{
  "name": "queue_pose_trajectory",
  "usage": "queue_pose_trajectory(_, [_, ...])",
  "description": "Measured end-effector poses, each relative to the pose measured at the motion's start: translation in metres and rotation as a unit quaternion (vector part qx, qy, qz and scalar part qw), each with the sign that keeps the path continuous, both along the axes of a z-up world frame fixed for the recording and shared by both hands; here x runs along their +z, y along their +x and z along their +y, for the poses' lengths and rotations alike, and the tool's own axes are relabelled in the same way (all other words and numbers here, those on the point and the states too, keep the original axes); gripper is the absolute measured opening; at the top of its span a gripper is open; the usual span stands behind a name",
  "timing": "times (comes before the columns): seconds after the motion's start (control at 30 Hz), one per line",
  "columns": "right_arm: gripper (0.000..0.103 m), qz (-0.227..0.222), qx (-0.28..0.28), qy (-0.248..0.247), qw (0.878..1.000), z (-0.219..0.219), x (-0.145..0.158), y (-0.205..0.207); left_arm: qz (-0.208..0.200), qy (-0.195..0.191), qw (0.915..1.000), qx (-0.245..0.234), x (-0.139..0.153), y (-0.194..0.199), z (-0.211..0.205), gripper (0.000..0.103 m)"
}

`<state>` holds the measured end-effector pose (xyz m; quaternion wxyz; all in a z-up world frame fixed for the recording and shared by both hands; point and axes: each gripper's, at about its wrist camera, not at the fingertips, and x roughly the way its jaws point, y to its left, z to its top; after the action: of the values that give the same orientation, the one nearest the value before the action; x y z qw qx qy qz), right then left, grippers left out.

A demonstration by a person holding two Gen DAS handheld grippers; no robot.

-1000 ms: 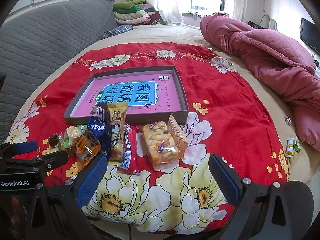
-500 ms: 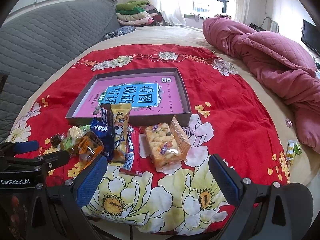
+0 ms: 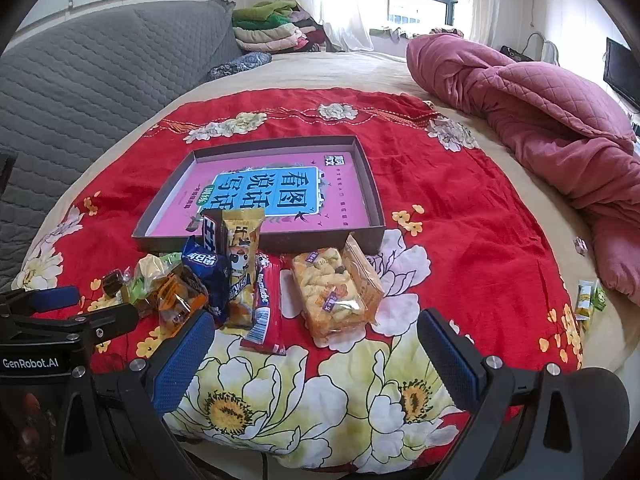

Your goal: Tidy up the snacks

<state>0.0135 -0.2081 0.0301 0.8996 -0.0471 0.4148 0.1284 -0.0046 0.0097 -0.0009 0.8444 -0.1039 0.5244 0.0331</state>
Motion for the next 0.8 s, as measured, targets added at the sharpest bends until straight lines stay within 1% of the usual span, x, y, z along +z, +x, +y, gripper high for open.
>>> queue_pose_trajectory(0.17, [0.102, -0.001, 0.010, 0.012, 1.000, 0.003, -0.001, 0.002, -0.001, -0.006, 1.0000, 0.007, 0.000, 0.001, 0.007, 0.102])
queue_pose_trajectory(0.43, [0.102, 0.013, 0.018, 0.033, 0.999, 0.005, -0.002, 0.008, -0.002, -0.012, 0.9996, 0.026, -0.001, 0.001, 0.020, 0.102])
queue_pose_trajectory(0.67, [0.102, 0.019, 0.026, 0.044, 0.999, 0.008, -0.004, 0.014, -0.003, -0.005, 0.9988, 0.049, -0.002, 0.001, 0.037, 0.102])
queue_pose_trajectory(0.8, [0.102, 0.021, 0.031, 0.056, 0.998, 0.007, -0.003, 0.016, 0.007, 0.015, 0.9979, 0.063, -0.009, 0.001, 0.049, 0.102])
